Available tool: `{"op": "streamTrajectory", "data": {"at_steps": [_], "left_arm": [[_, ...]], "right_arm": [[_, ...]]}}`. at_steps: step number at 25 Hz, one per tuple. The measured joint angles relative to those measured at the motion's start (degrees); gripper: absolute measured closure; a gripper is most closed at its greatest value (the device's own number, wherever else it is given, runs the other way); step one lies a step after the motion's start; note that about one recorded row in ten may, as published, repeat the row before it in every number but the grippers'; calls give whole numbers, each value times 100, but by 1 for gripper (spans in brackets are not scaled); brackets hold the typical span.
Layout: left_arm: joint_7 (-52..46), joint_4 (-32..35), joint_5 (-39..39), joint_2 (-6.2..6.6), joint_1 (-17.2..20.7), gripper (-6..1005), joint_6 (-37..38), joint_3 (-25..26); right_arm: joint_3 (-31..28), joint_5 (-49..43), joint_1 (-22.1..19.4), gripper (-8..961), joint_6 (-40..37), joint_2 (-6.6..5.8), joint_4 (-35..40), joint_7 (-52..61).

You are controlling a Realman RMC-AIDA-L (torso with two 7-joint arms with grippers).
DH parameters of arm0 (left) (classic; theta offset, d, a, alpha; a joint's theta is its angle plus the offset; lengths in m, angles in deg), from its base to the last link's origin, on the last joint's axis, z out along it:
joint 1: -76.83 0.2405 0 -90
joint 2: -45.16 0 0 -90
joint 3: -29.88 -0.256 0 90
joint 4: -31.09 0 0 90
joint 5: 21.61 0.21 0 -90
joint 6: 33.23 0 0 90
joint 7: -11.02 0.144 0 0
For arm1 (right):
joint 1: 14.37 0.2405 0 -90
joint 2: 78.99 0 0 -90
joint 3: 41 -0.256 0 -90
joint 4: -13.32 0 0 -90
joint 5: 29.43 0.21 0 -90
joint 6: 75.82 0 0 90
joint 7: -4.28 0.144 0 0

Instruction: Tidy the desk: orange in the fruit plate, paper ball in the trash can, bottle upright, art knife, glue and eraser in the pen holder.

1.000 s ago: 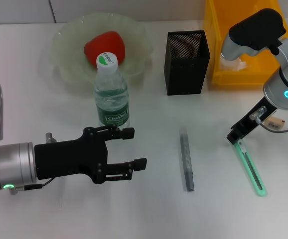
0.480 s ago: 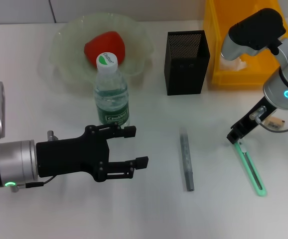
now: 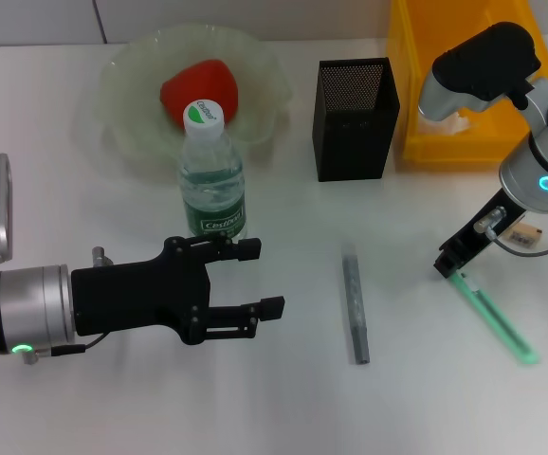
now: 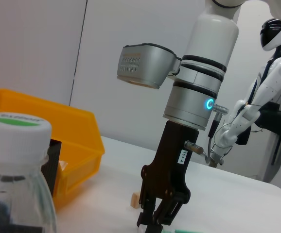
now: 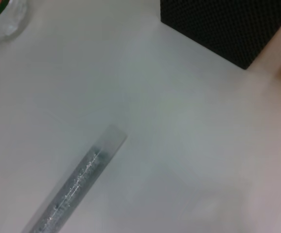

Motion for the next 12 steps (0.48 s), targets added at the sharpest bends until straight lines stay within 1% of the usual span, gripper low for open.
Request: {"op": "streamTrajectory", "data": {"at_steps": [5, 12], "left_arm": [[0, 0, 0, -3, 0, 198, -1, 0], [0, 0, -1, -4, 21, 198, 8, 0]], "right_arm": [[0, 57, -57, 757, -11, 0, 96, -30], [-19, 252, -200, 779, -177, -16, 411, -92]]}}
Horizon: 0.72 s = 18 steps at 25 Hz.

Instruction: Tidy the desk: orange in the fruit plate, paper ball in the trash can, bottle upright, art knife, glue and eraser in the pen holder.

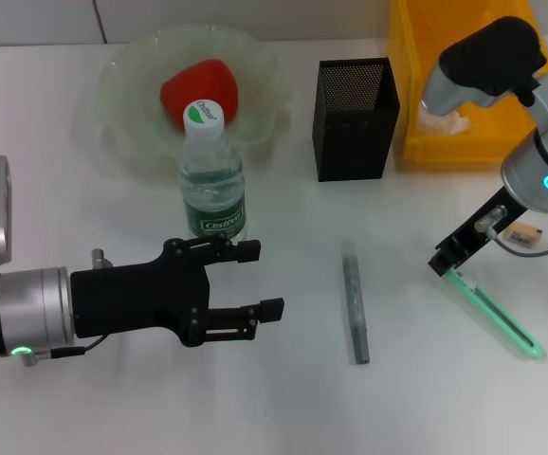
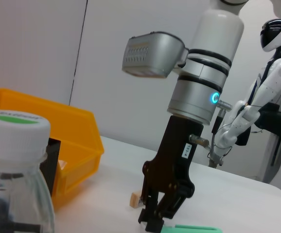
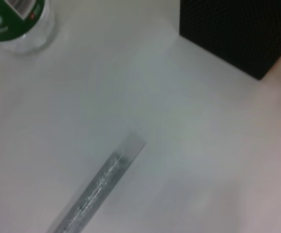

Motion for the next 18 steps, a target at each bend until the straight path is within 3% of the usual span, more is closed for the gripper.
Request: {"op": "streamTrajectory", "data": {"at_steps": [5, 9, 12, 13, 14, 16, 17, 18], "left_arm": [[0, 0, 0, -4, 14, 198, 21, 0], [0, 0, 0, -17, 12, 198, 40, 0], [0, 0, 0, -25, 4, 197, 87, 0], [0, 0, 0, -27, 7, 197, 91, 0], [0, 0, 1, -32, 18, 197, 94, 0], [0, 0, 1, -40, 24, 197, 95, 0], [0, 0, 0, -48, 26, 197, 96, 0], [0, 1, 0, -50, 28, 197, 97, 0]], "right_arm": [[-81, 117, -353, 780, -189, -7, 892, -15], [-478, 572, -946, 764, -171, -13, 2460, -60], [-967, 1389, -1482, 752, 172, 0, 3447, -296], [-1348, 2369, -1833, 748, 600, 3, 3666, -771], [-1348, 2369, -1833, 744, 600, 3, 3666, -771], [-1569, 3563, -2107, 736, 1083, 3, 3445, -1542], [-1632, 4216, -2219, 732, 1326, 1, 3183, -2020], [-1732, 5373, -2276, 728, 1656, -17, 2368, -3031]]}}
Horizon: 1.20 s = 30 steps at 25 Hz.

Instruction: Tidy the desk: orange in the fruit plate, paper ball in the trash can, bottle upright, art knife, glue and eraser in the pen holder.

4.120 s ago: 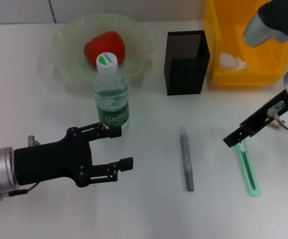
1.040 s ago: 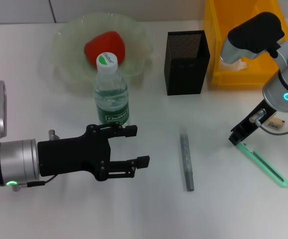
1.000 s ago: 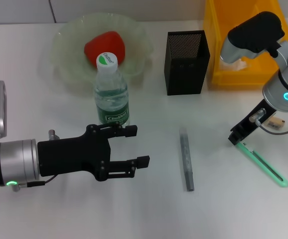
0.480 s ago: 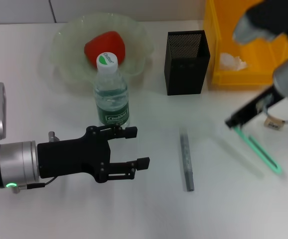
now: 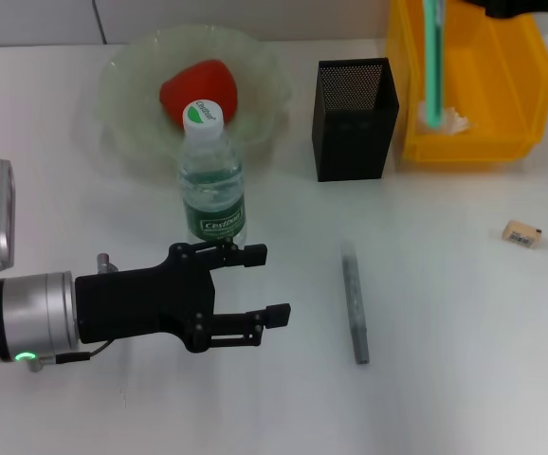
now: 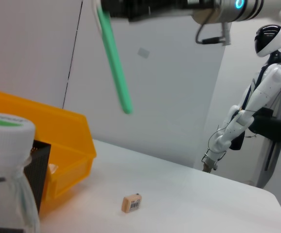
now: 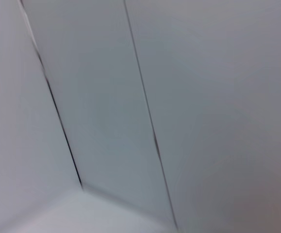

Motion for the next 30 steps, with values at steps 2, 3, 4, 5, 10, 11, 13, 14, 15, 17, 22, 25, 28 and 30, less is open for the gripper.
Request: {"op": "streamTrajectory", "data": {"at_steps": [2, 3, 4, 5, 10, 11, 13, 14, 15, 17, 22, 25, 28, 30], "left_arm": [[-6, 0, 0, -10, 4, 197, 0, 0], [-32, 0, 1, -13, 8, 197, 1, 0], [-55, 0, 1, -16, 9, 197, 2, 0], [-80, 0, 0, -17, 12, 197, 4, 0], [-120, 0, 1, -5, 67, 197, 10, 20], [-120, 0, 1, -5, 67, 197, 10, 20], [-113, -1, 1, -9, 92, 197, 10, 34], [-108, -1, 1, -10, 98, 197, 10, 39], [-106, 0, 0, -10, 106, 197, 8, 46], [-110, -1, 0, -8, 108, 197, 3, 48], [-122, -1, 0, -3, 134, 197, -9, 53], [-123, -1, 0, -2, 167, 198, -12, 53], [-123, -1, 0, -5, 188, 198, -7, 53], [-123, -1, -1, -8, 199, 198, -4, 53]], "right_arm": [[-43, 521, 31, 720, 50, 2, -504, -587], [-83, 1028, 81, 716, 77, 0, -981, -1130], [-104, 1466, 144, 712, 63, 2, -1457, -1667], [-129, 1935, 254, 708, 56, 2, -2064, -2369], [-243, 3418, 857, 689, 25, 3, -4385, -4543], [-250, 3692, 974, 685, 23, 0, -4742, -4903], [-254, 4047, 1200, 677, 49, -2, -5279, -5511], [-256, 4137, 1305, 673, 73, -2, -5463, -5710], [-256, 4178, 1410, 669, 104, 0, -5614, -5841], [-256, 4201, 1632, 661, 268, 2, -5943, -5966], [-245, 4218, 1923, 641, 825, 17, -6260, -6005], [-242, 4224, 1953, 629, 890, 24, -6285, -6003], [-212, 4228, 1953, 617, 866, 31, -6288, -6003], [-197, 4228, 1938, 579, 820, 28, -6281, -6002]]}}
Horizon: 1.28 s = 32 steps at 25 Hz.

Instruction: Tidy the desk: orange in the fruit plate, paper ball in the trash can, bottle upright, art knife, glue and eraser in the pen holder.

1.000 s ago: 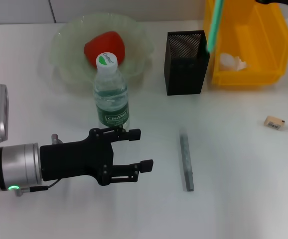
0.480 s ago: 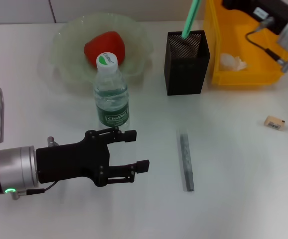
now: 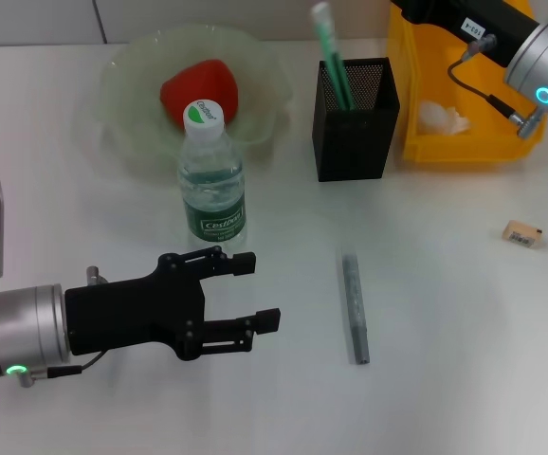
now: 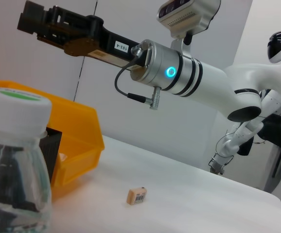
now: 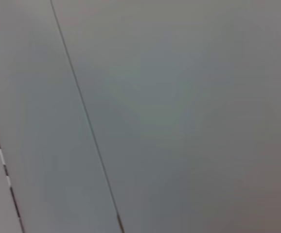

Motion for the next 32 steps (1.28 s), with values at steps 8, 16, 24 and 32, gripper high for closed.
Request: {"op": "streamTrajectory", "data": {"at_steps": [8, 16, 24, 32], "left_arm": [[-9, 0, -13, -3, 35, 198, 10, 9], [-7, 15, -5, -2, 11, 198, 27, -22], [22, 47, 0, -10, -37, 198, 62, -52], [45, 23, 2, -26, -51, 197, 82, -53]], "right_arm": [[-33, -716, -605, 413, -591, -104, 1119, 1164], [-647, -4540, -1060, 415, -1901, -123, 4209, 4489], [-725, -9037, -117, 417, -4303, -199, 6488, 6353], [278, -10765, -45, 423, -3796, -56, 5948, 6090]]}}
